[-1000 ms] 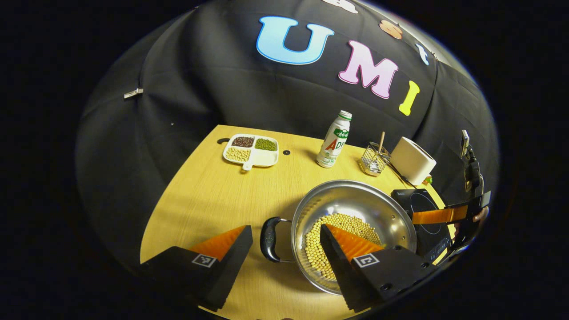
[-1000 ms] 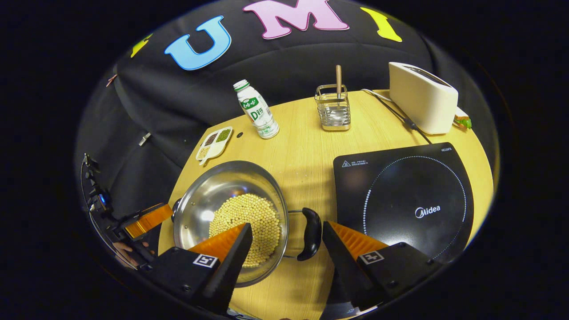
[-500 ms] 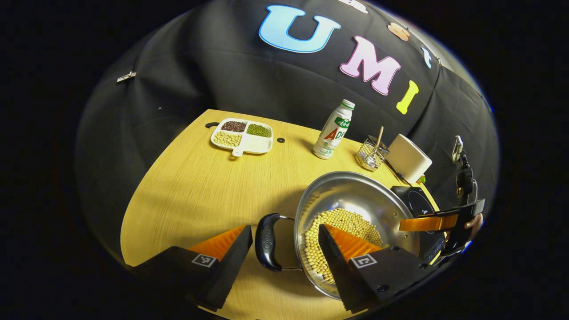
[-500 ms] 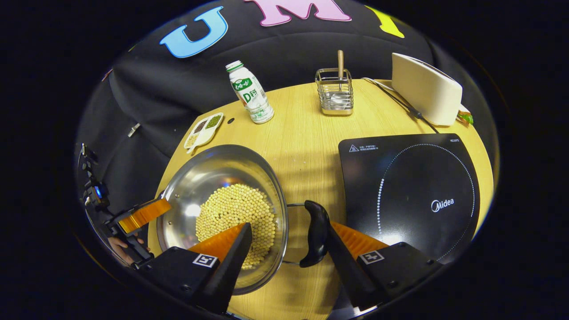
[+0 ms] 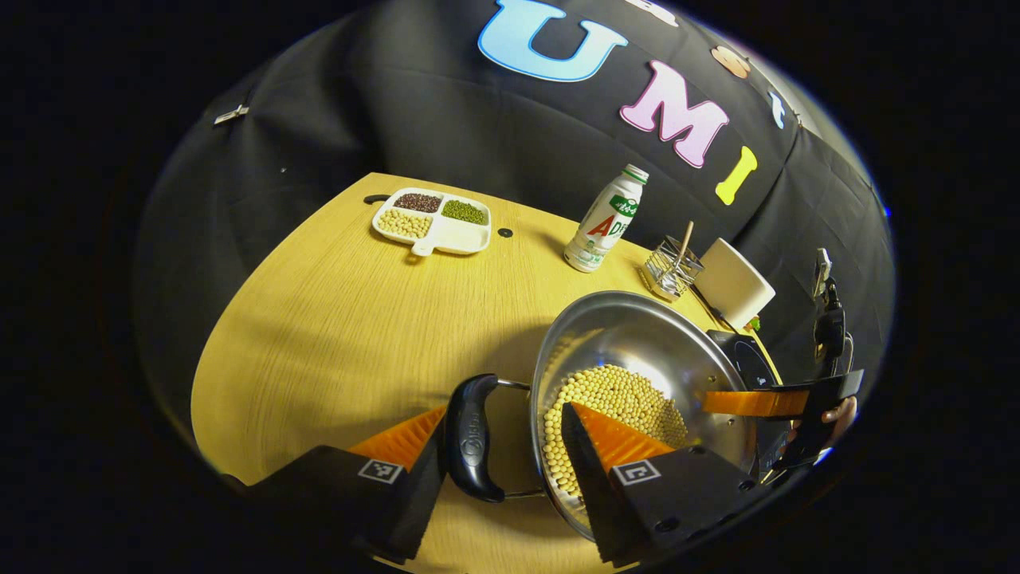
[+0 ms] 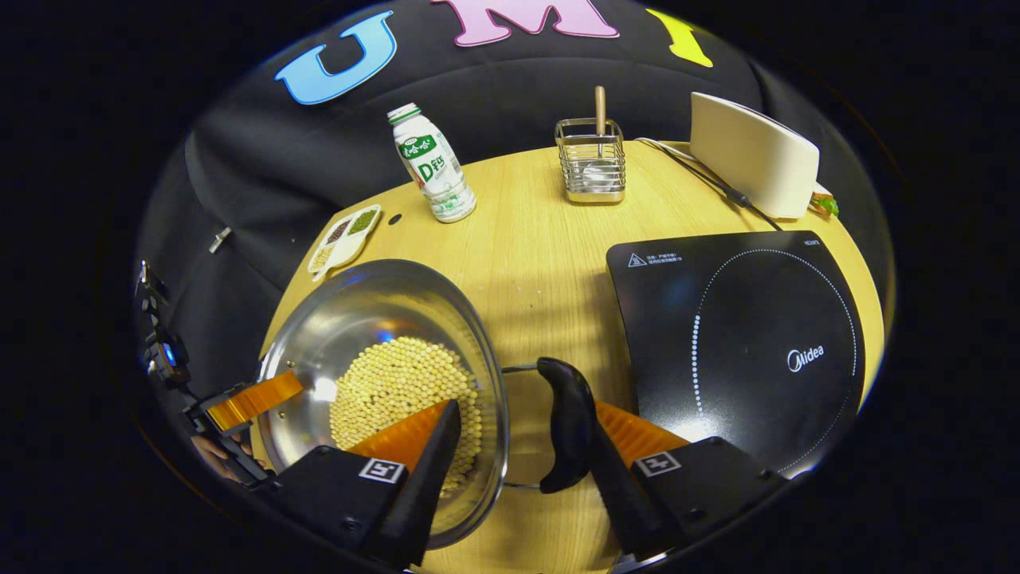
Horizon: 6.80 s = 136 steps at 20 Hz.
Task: First push the handle of the pot to place it horizontally, then grasp the pot with both hands and set it on the induction cooktop.
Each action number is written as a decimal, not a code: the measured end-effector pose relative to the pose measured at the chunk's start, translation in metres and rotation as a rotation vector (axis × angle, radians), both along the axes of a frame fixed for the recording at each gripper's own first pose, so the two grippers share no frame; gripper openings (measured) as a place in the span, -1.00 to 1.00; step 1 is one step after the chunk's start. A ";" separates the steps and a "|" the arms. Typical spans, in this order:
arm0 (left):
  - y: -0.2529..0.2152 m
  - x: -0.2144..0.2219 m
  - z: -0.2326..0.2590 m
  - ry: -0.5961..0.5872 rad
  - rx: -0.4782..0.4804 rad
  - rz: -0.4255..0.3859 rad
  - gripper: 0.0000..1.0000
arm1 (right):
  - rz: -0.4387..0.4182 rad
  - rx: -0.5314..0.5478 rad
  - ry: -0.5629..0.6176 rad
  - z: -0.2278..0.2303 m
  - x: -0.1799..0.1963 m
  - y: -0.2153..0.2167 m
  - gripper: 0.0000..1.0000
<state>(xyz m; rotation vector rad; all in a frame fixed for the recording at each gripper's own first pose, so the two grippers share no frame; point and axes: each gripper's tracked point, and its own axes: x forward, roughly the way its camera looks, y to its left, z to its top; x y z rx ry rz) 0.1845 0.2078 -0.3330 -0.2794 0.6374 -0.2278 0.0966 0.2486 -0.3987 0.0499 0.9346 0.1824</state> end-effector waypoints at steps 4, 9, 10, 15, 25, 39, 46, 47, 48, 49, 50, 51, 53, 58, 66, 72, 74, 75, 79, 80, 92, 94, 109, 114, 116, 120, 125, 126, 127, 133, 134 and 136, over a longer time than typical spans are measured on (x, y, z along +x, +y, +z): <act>0.003 -0.003 -0.006 0.009 -0.014 0.027 0.27 | -0.022 -0.035 -0.032 -0.003 0.002 -0.008 0.46; 0.010 0.002 -0.004 -0.010 -0.024 0.096 0.14 | -0.035 -0.049 -0.084 -0.003 0.003 -0.007 0.20; 0.010 0.002 -0.003 -0.013 -0.023 0.105 0.12 | -0.031 -0.046 -0.082 -0.002 0.001 -0.007 0.19; 0.009 -0.004 -0.005 -0.003 -0.006 0.107 0.04 | -0.036 -0.049 -0.097 -0.001 -0.001 -0.007 0.14; 0.000 -0.034 0.024 -0.013 0.007 0.142 0.03 | 0.016 -0.049 -0.124 0.033 -0.011 -0.013 0.13; -0.101 -0.052 0.086 -0.039 0.020 0.113 0.03 | -0.008 -0.033 -0.163 0.112 -0.016 -0.102 0.13; -0.165 -0.046 0.095 -0.038 0.032 0.093 0.03 | -0.038 -0.017 -0.166 0.130 -0.007 -0.162 0.13; -0.174 -0.044 0.095 -0.038 0.035 0.090 0.03 | -0.041 -0.015 -0.165 0.131 -0.005 -0.170 0.13; -0.182 -0.042 0.095 -0.038 0.036 0.088 0.04 | -0.043 -0.013 -0.163 0.132 -0.004 -0.179 0.13; -0.191 -0.040 0.095 -0.034 0.037 0.086 0.04 | -0.048 -0.010 -0.161 0.132 -0.001 -0.187 0.04; -0.201 -0.038 0.094 -0.032 0.039 0.083 0.03 | -0.053 -0.009 -0.159 0.132 0.002 -0.195 0.13; -0.210 -0.035 0.094 -0.031 0.041 0.078 0.04 | -0.058 -0.008 -0.159 0.133 0.004 -0.204 0.12; -0.228 -0.030 0.093 -0.029 0.047 0.068 0.03 | -0.067 -0.005 -0.155 0.134 0.008 -0.222 0.12; -0.262 -0.021 0.085 -0.014 0.045 0.062 0.04 | -0.075 -0.005 -0.142 0.133 0.017 -0.255 0.12; -0.308 -0.006 0.069 0.002 0.045 0.049 0.04 | -0.096 -0.010 -0.112 0.124 0.031 -0.301 0.13; -0.331 0.003 0.051 0.019 0.037 0.043 0.03 | -0.099 -0.026 -0.092 0.112 0.041 -0.325 0.13; -0.334 0.006 0.045 0.021 0.037 0.046 0.03 | -0.096 -0.030 -0.084 0.108 0.043 -0.329 0.12; -0.335 0.007 0.042 0.023 0.035 0.051 0.03 | -0.093 -0.033 -0.080 0.104 0.045 -0.331 0.13; -0.337 0.008 0.031 0.020 0.029 0.062 0.05 | -0.081 -0.033 -0.083 0.098 0.049 -0.333 0.13; -0.335 0.008 0.030 0.023 0.022 0.064 0.05 | -0.080 -0.030 -0.078 0.097 0.048 -0.333 0.12; -0.339 0.002 0.031 0.048 -0.026 0.067 0.14 | -0.097 -0.023 -0.112 0.098 0.045 -0.335 0.22; -0.342 -0.002 0.031 0.058 -0.033 0.060 0.14 | -0.102 -0.018 -0.110 0.099 0.040 -0.333 0.24; -0.315 -0.061 0.109 -0.098 0.140 0.062 0.92 | -0.134 -0.077 -0.352 0.191 -0.008 -0.343 0.99; -0.297 -0.098 0.185 -0.288 0.195 0.096 0.91 | -0.117 -0.125 -0.568 0.277 -0.029 -0.334 0.97; -0.286 -0.117 0.213 -0.364 0.229 0.125 0.91 | -0.117 -0.122 -0.662 0.313 -0.043 -0.326 0.97; -0.272 -0.163 0.262 -0.499 0.277 0.163 0.91 | -0.122 -0.119 -0.795 0.364 -0.074 -0.317 0.97; -0.254 -0.221 0.299 -0.634 0.336 0.248 0.91 | -0.115 -0.099 -0.888 0.394 -0.118 -0.310 0.97; -0.253 -0.233 0.304 -0.650 0.336 0.263 0.90 | -0.110 -0.103 -0.895 0.398 -0.126 -0.310 0.97; -0.250 -0.245 0.310 -0.664 0.334 0.281 0.90 | -0.109 -0.103 -0.900 0.401 -0.133 -0.310 0.97; -0.239 -0.297 0.318 -0.703 0.384 0.331 0.89 | -0.140 -0.065 -0.933 0.411 -0.165 -0.318 0.97; -0.239 -0.304 0.312 -0.696 0.379 0.334 0.89 | -0.141 -0.070 -0.943 0.411 -0.168 -0.320 0.97; -0.239 -0.312 0.301 -0.672 0.355 0.346 0.90 | -0.135 -0.075 -0.941 0.406 -0.173 -0.319 0.96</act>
